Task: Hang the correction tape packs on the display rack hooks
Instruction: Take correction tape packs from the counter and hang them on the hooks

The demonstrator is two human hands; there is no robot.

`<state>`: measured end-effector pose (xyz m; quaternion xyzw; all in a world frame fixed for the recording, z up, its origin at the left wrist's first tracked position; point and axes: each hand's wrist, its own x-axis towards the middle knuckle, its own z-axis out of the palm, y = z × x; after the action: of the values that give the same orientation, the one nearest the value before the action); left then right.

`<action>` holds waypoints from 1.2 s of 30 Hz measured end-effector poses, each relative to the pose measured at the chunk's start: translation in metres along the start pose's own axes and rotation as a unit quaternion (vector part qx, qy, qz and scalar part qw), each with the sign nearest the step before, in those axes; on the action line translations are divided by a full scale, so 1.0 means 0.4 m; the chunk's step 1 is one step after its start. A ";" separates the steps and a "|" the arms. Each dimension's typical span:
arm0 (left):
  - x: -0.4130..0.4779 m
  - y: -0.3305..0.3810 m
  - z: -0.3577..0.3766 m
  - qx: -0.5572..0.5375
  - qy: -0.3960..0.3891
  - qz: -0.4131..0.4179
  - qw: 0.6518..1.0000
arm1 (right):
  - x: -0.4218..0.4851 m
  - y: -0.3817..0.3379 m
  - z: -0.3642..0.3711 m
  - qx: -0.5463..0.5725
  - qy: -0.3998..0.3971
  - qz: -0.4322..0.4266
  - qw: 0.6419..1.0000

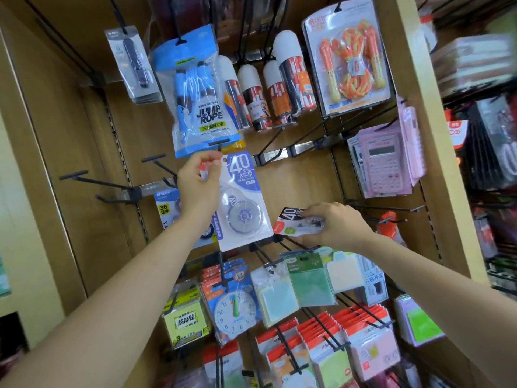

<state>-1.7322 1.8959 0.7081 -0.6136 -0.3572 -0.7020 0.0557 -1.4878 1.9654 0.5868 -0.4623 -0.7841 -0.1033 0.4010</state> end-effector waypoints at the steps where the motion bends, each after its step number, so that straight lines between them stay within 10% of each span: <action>1: 0.001 0.001 0.002 0.005 0.002 -0.006 1.000 | -0.002 -0.001 0.002 -0.005 0.014 -0.002 1.000; 13: 0.031 0.006 -0.020 0.058 -0.048 0.027 0.997 | -0.020 -0.012 -0.013 0.056 0.050 0.000 0.997; 19: 0.050 0.012 -0.045 -0.004 -0.099 -0.087 0.991 | -0.025 -0.007 -0.016 0.142 0.068 0.032 0.987; 36: 0.043 0.003 -0.008 -0.098 -0.013 -0.110 0.989 | -0.015 -0.003 -0.003 0.108 0.070 0.051 0.990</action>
<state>-1.7381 1.8994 0.7240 -0.5819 -0.3529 -0.7275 -0.0871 -1.4866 1.9601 0.5835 -0.4470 -0.7358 -0.0294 0.5078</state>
